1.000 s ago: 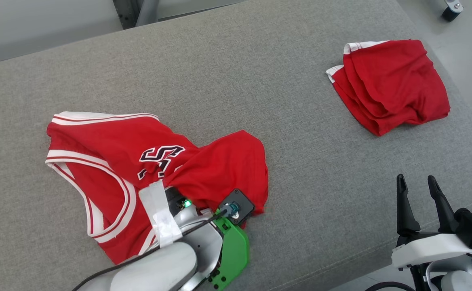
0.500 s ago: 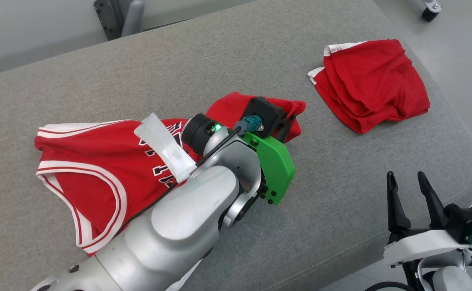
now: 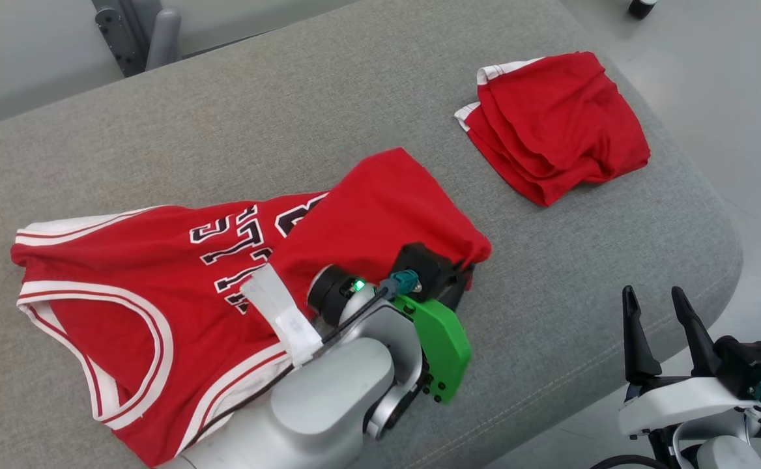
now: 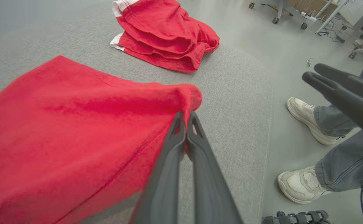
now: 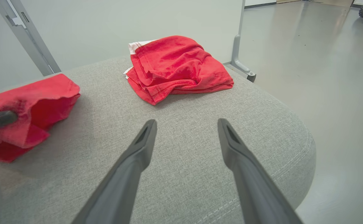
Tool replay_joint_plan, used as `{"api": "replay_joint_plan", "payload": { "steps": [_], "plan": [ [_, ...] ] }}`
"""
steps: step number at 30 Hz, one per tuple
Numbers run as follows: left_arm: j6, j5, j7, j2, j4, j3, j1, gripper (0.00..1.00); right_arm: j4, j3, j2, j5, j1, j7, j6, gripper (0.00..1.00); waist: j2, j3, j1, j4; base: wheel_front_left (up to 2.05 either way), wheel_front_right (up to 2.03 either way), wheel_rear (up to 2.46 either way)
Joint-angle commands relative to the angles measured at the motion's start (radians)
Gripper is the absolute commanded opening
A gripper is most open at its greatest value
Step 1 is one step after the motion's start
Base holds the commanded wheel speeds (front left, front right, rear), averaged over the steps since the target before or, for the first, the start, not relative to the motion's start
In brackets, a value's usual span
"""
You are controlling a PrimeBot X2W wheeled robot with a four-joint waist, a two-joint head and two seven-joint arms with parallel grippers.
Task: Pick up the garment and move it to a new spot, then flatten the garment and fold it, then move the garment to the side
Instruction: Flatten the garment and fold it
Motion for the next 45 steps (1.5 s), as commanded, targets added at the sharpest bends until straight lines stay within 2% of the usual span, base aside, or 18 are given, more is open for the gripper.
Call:
{"api": "replay_joint_plan", "payload": {
  "steps": [1, 2, 3, 5, 6, 12, 17, 21, 23, 26, 27, 28, 29, 33, 36, 40, 43, 45],
  "plan": [
    [-0.004, -0.016, -0.009, 0.004, -0.004, -0.007, 0.011, 0.00, 0.002, -0.001, -0.001, 0.006, 0.004, -0.003, -0.002, 1.00, 0.0000, 0.008, 0.0000, 0.011, 0.00, 0.00, 0.00],
    [-0.006, -0.022, -0.014, 0.004, -0.010, -0.020, 0.014, 0.00, 0.002, -0.003, -0.001, 0.005, -0.001, -0.003, -0.002, 1.00, 0.0000, 0.009, 0.0000, 0.017, 0.00, 0.00, 0.00],
    [-0.016, -0.025, -0.024, 0.003, -0.022, -0.030, 0.014, 0.13, 0.003, -0.003, -0.001, 0.003, -0.006, -0.003, -0.002, 1.00, 0.0000, 0.010, 0.0000, 0.022, 0.00, 0.00, 0.00],
    [-0.025, -0.062, -0.027, 0.003, -0.040, -0.043, 0.036, 0.87, 0.005, -0.002, -0.001, -0.004, -0.010, -0.003, -0.002, 1.00, 0.0000, 0.009, 0.0000, 0.034, 0.00, 0.00, 0.00],
    [-0.041, -0.080, -0.017, 0.003, -0.054, -0.049, 0.043, 1.00, 0.005, -0.002, -0.001, -0.008, -0.014, -0.003, -0.002, 1.00, 0.0000, 0.009, 0.0000, 0.038, 0.00, 0.00, 0.00],
    [-0.059, -0.259, 0.026, 0.003, -0.134, -0.055, 0.083, 1.00, 0.003, -0.014, -0.001, -0.010, -0.025, -0.003, -0.002, 1.00, 0.0000, 0.010, 0.0000, 0.074, 0.00, 0.00, 0.00],
    [-0.077, -0.399, 0.000, 0.003, -0.189, -0.041, 0.119, 1.00, -0.002, -0.021, -0.001, -0.010, -0.009, -0.003, -0.002, 1.00, 0.0000, 0.004, 0.0000, 0.097, 0.00, 0.00, 0.00],
    [-0.069, -0.430, -0.007, 0.027, -0.196, -0.017, 0.137, 1.00, -0.009, -0.037, -0.001, -0.009, 0.006, -0.003, -0.002, 1.00, 0.0000, -0.003, 0.0000, 0.118, 0.00, 0.00, 0.00],
    [-0.039, -0.405, -0.024, 0.088, -0.209, -0.014, 0.155, 1.00, -0.013, -0.048, -0.001, -0.013, 0.019, -0.003, -0.002, 1.00, 0.0000, -0.011, 0.0000, 0.132, 0.00, 0.00, 0.00],
    [0.038, -0.373, -0.053, 0.181, -0.269, -0.019, 0.204, 1.00, -0.016, -0.060, -0.001, -0.018, 0.034, -0.003, -0.002, 1.00, 0.0000, -0.023, 0.0000, 0.148, 0.00, 0.00, 0.00],
    [0.067, -0.365, -0.066, 0.215, -0.304, -0.018, 0.225, 1.00, -0.017, -0.067, -0.001, -0.018, 0.039, -0.003, -0.002, 1.00, 0.0000, -0.028, 0.0000, 0.155, 0.00, 0.00, 0.00],
    [0.130, -0.357, -0.088, 0.284, -0.376, -0.011, 0.274, 1.00, -0.021, -0.079, -0.001, -0.020, 0.051, -0.003, -0.002, 1.00, 0.0000, -0.037, 0.0000, 0.171, 0.00, 0.00, 0.00],
    [0.160, -0.356, -0.097, 0.315, -0.417, -0.009, 0.301, 1.00, -0.022, -0.081, -0.001, -0.021, 0.056, -0.003, -0.002, 1.00, 0.0000, -0.039, 0.0000, 0.180, 0.00, 0.00, 0.00],
    [0.288, -0.352, -0.154, 0.407, -0.534, 0.037, 0.377, 1.00, -0.028, -0.085, -0.001, -0.022, 0.066, -0.003, -0.002, 1.00, 0.0000, -0.046, 0.0000, 0.214, 0.00, 0.00, 0.00],
    [0.362, -0.355, -0.184, 0.453, -0.561, 0.103, 0.419, 1.00, -0.030, -0.079, -0.001, -0.028, 0.068, -0.003, -0.002, 1.00, 0.0000, -0.048, 0.0000, 0.239, 0.00, 0.00, 0.00],
    [0.406, -0.389, -0.203, 0.473, -0.560, 0.239, 0.474, 1.00, -0.034, -0.083, -0.001, -0.033, 0.066, -0.003, -0.002, 1.00, 0.0000, -0.050, 0.0000, 0.270, 0.00, 0.00, 0.00],
    [0.420, -0.391, -0.190, 0.503, -0.507, 0.248, 0.487, 1.00, -0.032, -0.079, -0.001, -0.043, 0.060, -0.003, -0.002, 1.00, 0.0000, -0.052, 0.0000, 0.281, 0.00, 0.00, 0.00],
    [0.407, -0.407, -0.166, 0.506, -0.483, 0.242, 0.492, 1.00, -0.030, -0.078, -0.001, -0.046, 0.054, -0.003, -0.002, 1.00, 0.0000, -0.054, 0.0000, 0.284, 0.00, 0.00, 0.00]
  ]
}}
